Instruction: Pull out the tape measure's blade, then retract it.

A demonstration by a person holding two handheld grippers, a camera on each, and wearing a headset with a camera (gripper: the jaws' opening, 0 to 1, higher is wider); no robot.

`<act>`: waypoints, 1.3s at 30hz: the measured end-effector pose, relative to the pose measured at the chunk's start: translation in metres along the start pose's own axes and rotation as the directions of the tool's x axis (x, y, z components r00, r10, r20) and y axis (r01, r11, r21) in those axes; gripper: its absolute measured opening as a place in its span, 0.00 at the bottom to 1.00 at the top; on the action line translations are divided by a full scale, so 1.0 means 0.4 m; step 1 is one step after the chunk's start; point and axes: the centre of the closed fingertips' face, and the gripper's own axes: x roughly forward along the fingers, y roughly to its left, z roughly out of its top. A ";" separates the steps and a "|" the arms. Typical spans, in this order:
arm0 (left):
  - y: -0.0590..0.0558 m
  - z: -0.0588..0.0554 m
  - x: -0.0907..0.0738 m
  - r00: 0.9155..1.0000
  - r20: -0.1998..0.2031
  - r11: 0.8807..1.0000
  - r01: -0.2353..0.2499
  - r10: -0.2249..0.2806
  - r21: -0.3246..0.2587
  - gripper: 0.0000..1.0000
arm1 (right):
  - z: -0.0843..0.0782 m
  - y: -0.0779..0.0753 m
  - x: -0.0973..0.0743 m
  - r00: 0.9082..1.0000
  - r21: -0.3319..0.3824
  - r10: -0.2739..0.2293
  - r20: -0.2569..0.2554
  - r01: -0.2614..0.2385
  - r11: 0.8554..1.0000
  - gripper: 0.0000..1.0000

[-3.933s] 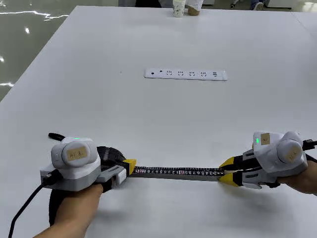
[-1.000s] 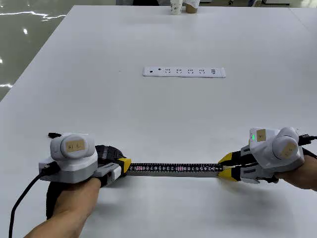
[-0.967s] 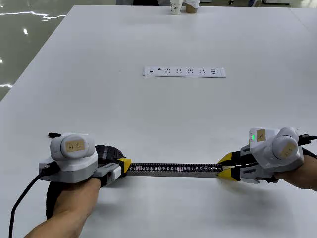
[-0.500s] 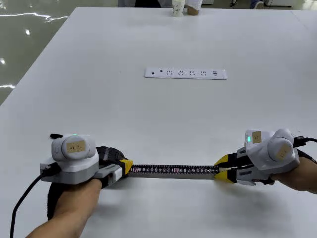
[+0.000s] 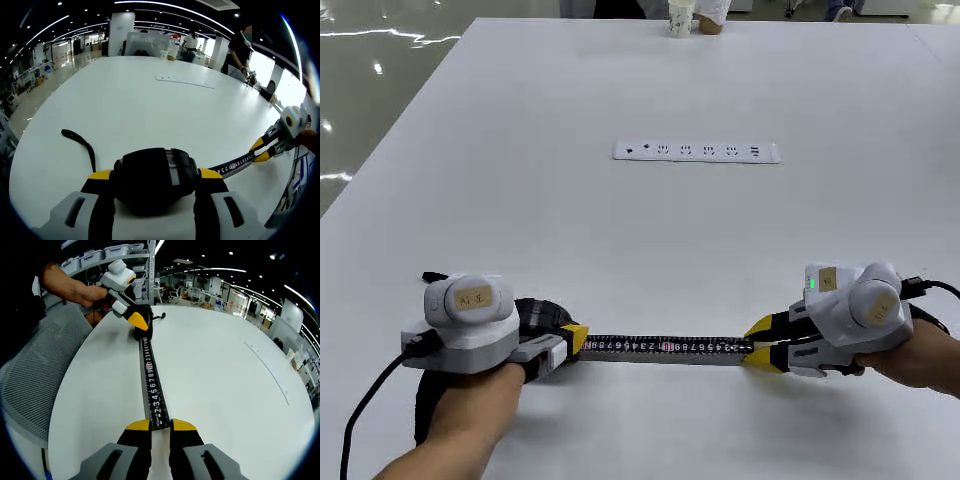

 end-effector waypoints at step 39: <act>0.000 -0.001 -0.001 1.000 -0.005 1.000 0.017 -0.017 0.000 0.59 | 0.060 0.020 0.053 1.000 0.017 0.021 0.018 -0.021 1.000 0.09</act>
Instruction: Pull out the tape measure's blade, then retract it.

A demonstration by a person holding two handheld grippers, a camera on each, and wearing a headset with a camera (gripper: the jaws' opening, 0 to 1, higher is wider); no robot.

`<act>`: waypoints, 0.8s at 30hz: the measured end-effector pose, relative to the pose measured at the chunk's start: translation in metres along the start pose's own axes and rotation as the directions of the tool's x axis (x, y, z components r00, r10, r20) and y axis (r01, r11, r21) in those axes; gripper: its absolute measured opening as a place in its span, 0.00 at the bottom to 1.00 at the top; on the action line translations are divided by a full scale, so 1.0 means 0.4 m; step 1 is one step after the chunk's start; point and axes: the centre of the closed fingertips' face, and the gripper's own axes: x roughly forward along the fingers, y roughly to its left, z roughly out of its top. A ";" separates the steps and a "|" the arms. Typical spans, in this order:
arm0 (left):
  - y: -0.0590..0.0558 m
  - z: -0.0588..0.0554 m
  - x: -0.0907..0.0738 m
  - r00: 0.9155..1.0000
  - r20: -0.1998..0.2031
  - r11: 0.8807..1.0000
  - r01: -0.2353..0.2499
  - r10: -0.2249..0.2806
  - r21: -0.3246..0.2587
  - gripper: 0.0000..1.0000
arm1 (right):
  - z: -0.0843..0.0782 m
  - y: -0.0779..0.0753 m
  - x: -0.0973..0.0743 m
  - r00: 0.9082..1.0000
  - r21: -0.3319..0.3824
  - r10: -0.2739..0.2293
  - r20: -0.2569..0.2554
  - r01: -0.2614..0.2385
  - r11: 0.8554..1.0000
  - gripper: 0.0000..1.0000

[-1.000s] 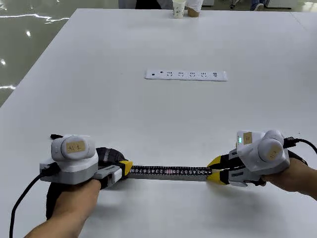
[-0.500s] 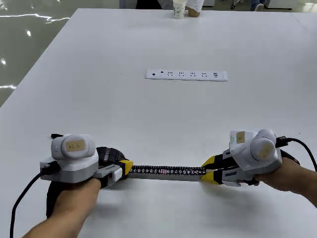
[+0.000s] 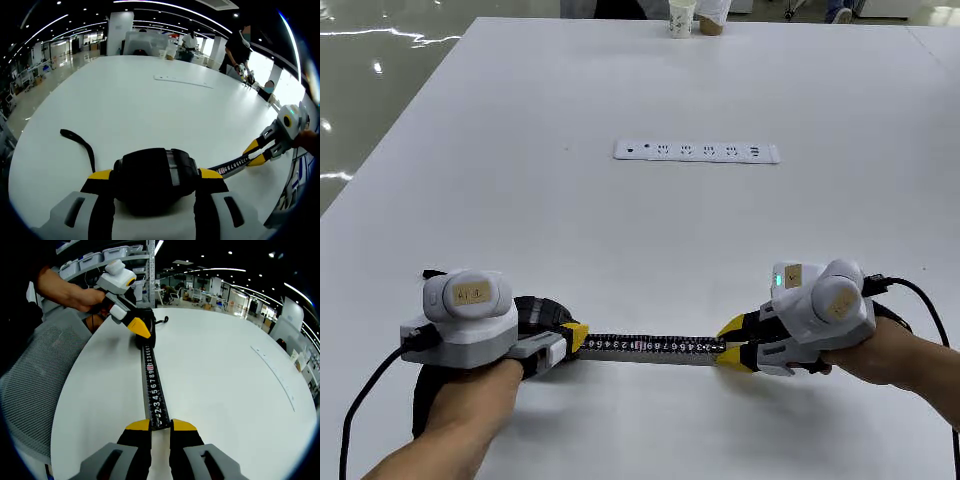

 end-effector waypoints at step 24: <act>0.001 -0.001 0.002 1.000 -0.004 1.000 0.002 -0.002 0.003 0.59 | 0.043 0.012 0.044 0.999 0.019 0.019 0.028 -0.020 1.000 0.09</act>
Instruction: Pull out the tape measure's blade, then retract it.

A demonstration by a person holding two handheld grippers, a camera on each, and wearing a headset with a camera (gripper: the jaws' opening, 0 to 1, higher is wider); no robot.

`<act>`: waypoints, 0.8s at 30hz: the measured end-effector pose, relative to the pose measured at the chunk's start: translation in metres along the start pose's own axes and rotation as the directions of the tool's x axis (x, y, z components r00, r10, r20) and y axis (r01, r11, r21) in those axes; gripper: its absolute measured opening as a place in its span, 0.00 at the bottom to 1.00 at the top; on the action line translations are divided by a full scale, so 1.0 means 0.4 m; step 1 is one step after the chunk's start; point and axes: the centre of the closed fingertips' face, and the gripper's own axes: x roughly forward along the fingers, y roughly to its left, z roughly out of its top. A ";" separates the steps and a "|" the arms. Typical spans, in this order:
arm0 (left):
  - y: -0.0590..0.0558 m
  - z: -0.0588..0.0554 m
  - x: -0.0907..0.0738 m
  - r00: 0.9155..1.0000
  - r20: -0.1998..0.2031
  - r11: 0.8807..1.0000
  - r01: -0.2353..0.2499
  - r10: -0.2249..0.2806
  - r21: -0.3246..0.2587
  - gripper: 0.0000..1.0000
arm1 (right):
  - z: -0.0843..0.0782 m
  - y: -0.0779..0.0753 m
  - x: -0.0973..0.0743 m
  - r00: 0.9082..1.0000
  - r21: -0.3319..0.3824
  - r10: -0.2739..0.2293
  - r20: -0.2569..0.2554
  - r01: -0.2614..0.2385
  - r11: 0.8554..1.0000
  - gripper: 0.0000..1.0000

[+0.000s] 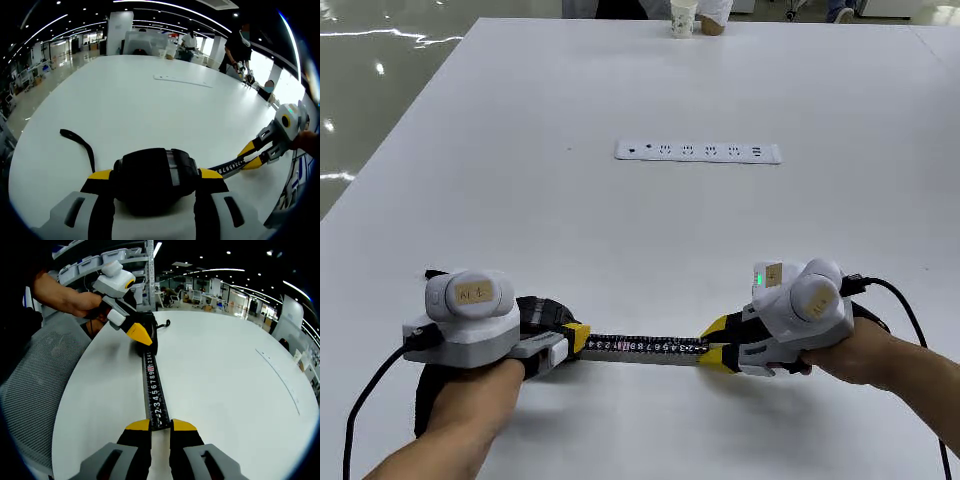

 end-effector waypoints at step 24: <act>0.000 0.000 -0.001 1.000 -0.002 1.000 0.004 -0.004 -0.006 0.59 | 0.034 0.006 0.036 1.000 0.007 0.008 0.014 -0.009 1.000 0.10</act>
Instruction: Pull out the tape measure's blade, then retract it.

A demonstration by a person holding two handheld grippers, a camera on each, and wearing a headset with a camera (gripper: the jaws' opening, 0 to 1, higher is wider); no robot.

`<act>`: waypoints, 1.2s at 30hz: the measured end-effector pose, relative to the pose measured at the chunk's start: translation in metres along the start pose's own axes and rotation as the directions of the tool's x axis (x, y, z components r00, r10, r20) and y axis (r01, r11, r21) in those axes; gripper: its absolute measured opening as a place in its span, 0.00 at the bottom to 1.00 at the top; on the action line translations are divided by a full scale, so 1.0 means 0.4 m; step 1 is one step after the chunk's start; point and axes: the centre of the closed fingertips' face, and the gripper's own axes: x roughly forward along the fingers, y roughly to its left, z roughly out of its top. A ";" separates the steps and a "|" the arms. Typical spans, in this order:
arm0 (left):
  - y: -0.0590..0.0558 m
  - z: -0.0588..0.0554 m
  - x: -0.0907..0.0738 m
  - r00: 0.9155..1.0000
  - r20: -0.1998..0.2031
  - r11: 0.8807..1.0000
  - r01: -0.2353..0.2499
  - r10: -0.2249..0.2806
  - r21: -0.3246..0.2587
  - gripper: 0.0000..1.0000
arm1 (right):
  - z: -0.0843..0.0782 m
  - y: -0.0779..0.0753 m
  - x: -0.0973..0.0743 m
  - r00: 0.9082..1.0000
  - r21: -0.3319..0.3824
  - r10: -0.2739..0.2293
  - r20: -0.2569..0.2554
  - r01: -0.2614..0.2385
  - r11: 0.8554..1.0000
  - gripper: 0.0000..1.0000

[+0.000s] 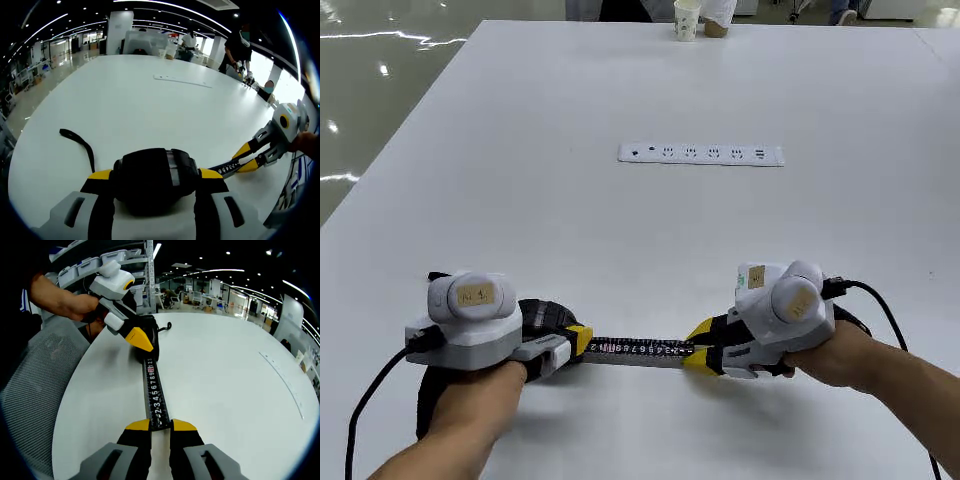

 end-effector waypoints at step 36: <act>0.000 0.001 -0.001 1.000 -0.003 1.000 0.005 -0.005 -0.007 0.59 | 0.068 0.012 0.072 0.999 -0.004 0.020 0.031 -0.019 1.000 0.10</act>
